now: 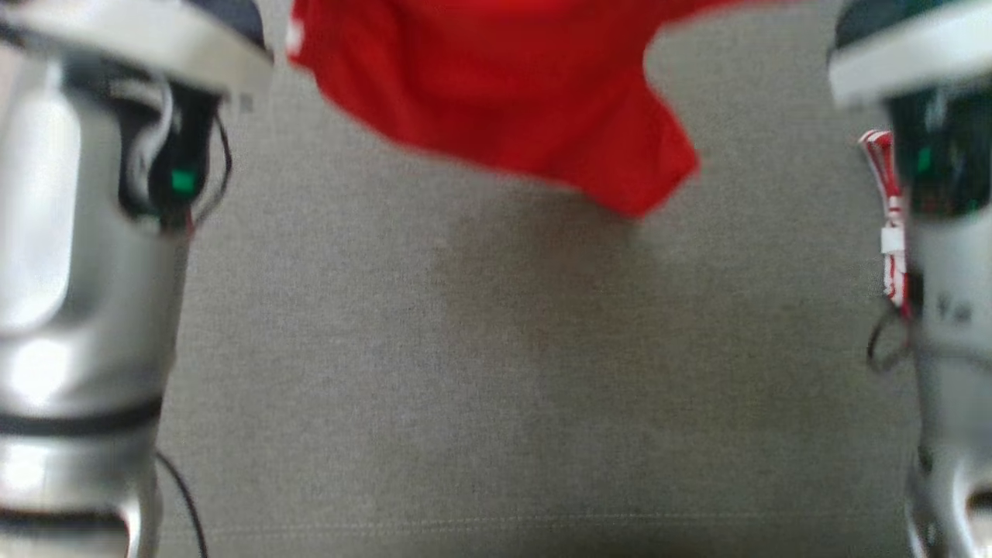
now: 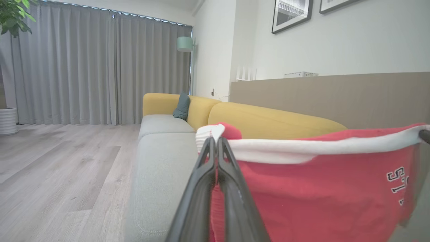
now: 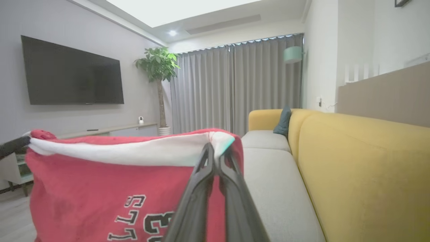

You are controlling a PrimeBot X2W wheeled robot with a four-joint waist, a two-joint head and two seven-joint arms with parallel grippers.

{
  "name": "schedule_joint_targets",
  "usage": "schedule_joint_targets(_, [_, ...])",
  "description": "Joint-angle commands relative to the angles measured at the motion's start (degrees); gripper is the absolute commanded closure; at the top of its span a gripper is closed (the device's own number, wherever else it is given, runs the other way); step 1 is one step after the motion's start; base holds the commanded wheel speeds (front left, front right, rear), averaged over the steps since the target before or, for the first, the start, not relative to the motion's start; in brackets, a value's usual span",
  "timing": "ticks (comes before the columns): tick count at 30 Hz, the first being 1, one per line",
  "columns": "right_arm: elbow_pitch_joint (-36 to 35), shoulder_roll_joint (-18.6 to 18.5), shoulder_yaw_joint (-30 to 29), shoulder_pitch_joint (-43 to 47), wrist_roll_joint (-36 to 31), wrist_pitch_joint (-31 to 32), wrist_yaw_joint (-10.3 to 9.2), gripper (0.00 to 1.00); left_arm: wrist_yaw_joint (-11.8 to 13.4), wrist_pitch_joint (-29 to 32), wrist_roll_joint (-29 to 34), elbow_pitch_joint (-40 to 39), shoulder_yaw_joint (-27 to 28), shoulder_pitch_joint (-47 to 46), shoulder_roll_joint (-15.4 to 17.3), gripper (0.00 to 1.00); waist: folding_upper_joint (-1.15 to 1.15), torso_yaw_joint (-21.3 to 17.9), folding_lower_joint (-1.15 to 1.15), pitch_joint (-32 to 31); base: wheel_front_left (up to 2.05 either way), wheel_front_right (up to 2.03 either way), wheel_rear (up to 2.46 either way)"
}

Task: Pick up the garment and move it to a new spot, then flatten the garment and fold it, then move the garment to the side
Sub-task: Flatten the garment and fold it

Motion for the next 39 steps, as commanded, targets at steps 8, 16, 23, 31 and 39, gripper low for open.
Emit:
schedule_joint_targets(8, [23.15,2.42,5.42,-25.56,3.3,-10.48,-0.05,1.0,-3.4,-14.87,-0.02,24.54,2.32,-20.75,-2.48,1.0,0.0,0.02,0.0,4.01,0.0,0.0,0.0])
schedule_joint_targets(16, [42.49,5.84,12.57,-27.67,7.73,-16.86,-0.05,1.0,-4.58,-16.87,-1.07,42.28,2.34,-20.9,-4.8,1.0,0.0,-1.58,0.0,7.52,0.0,0.0,0.0])
schedule_joint_targets(23, [51.32,6.83,19.2,-19.55,13.36,-21.79,-0.05,1.0,-4.84,-16.91,-2.54,48.7,2.92,-12.72,-7.75,1.0,0.0,-1.49,0.0,10.03,0.0,0.0,0.0])
schedule_joint_targets(31, [49.57,6.95,20.69,-6.21,17.85,-24.44,-0.05,1.0,-4.86,-16.92,-3.97,43.49,1.18,-0.09,-9.26,1.0,0.0,-0.64,0.0,9.16,0.0,0.0,0.0])
schedule_joint_targets(39, [36.52,6.13,15.62,12.35,13.29,-24.56,-0.05,1.0,-4.87,-16.92,-3.6,32.21,0.53,15.07,-8.1,1.0,0.0,-0.3,0.0,5.78,0.0,0.0,0.0])
